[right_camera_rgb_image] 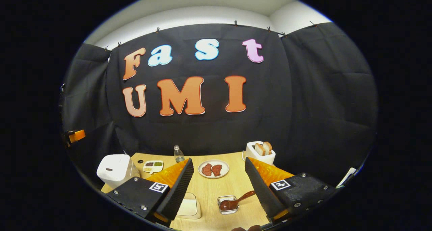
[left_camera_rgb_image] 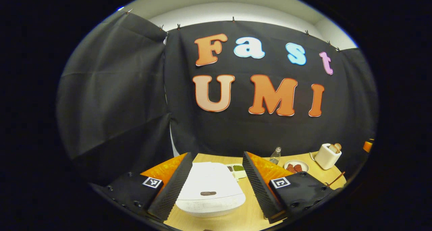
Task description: Close the left gripper, press the button to open the rice cooker; take a wooden spoon from the chopstick holder with the right hand, scoop a spoonful of rice and pour it into the rice cooker, then put the wooden spoon back into the chopstick holder.
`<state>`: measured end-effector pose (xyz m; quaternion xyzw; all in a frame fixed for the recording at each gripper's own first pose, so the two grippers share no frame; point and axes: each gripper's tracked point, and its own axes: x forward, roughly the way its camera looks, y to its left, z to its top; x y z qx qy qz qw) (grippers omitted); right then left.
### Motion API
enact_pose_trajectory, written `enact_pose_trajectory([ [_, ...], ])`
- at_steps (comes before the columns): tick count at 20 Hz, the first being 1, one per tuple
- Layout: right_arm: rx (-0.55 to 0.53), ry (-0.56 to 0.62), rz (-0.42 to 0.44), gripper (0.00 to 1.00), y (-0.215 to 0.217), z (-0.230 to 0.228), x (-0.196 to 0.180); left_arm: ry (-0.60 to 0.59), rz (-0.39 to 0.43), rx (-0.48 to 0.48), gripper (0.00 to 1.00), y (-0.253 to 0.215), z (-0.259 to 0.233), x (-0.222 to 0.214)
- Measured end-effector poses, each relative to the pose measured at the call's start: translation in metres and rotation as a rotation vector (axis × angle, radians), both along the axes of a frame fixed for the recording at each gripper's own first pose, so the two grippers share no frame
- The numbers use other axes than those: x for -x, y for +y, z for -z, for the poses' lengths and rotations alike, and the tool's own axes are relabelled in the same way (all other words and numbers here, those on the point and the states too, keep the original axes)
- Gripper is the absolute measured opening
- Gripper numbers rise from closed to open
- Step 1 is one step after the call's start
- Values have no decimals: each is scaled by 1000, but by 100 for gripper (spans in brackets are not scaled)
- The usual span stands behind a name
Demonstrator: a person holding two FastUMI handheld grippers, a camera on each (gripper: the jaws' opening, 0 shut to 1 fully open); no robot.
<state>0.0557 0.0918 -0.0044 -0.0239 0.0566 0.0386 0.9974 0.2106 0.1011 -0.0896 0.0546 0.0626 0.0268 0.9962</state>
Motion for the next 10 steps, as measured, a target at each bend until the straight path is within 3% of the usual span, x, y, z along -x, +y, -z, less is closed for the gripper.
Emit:
enact_pose_trajectory([
  [5,13,-81,1,95,-5,-51,15,-99,19,41,100,-19,-74,44],
  [10,19,-124,-13,95,-9,-63,21,-138,13,53,100,-25,-102,74],
])
